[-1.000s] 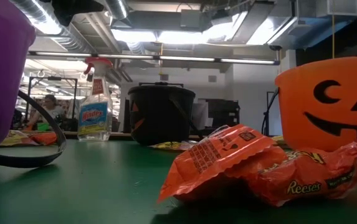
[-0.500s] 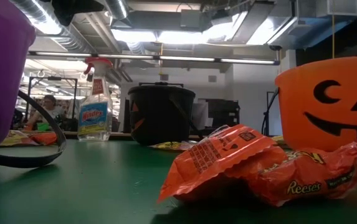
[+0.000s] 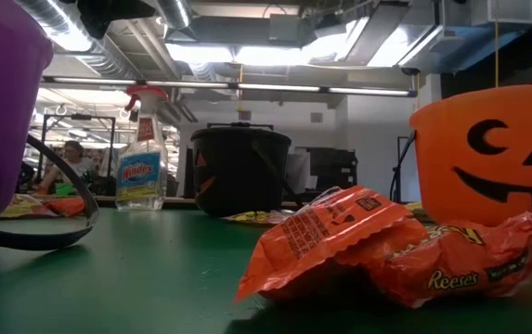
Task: Sort candy
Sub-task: Put the orange candy into the orange bucket
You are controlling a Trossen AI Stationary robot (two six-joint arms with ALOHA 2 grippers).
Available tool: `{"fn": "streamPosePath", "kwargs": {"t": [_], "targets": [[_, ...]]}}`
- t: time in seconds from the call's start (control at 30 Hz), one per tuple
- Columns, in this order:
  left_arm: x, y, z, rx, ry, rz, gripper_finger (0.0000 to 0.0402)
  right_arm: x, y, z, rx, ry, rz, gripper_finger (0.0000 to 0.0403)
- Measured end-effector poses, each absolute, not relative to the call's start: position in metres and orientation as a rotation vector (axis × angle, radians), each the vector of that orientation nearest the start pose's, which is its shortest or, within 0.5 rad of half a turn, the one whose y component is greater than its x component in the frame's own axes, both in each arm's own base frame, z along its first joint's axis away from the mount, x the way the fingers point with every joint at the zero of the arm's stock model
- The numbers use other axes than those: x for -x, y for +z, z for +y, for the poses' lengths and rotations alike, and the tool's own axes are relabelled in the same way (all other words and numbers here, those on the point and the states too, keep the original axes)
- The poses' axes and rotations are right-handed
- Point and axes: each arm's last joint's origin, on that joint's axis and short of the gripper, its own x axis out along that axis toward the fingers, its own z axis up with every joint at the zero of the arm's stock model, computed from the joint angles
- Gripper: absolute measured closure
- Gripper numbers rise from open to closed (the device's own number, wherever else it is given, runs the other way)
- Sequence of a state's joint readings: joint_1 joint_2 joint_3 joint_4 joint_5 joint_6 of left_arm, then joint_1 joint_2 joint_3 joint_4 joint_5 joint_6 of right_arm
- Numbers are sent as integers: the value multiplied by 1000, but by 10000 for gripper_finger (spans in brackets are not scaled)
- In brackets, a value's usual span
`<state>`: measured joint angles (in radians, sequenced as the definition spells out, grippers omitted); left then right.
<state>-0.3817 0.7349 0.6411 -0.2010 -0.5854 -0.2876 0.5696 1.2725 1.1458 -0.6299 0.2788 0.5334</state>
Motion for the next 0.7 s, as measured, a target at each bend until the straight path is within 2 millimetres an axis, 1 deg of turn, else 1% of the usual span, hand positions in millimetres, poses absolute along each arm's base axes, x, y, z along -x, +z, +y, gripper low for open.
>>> {"fn": "streamPosePath", "kwargs": {"t": [0.1,0.23,0.33,0.53,0.7], "targets": [[-156,291,-45,147,238,230,246,-223,305,137,-244,133,770,210],[-156,291,-45,145,246,228,246,-221,274,146,-225,186,914,210],[-156,291,-45,145,247,229,246,-219,254,156,-266,222,1037,210],[-156,291,-45,146,246,228,246,-219,232,178,-416,249,1223,210],[-156,291,-45,146,246,228,246,-214,217,194,-441,243,1312,210]]}}
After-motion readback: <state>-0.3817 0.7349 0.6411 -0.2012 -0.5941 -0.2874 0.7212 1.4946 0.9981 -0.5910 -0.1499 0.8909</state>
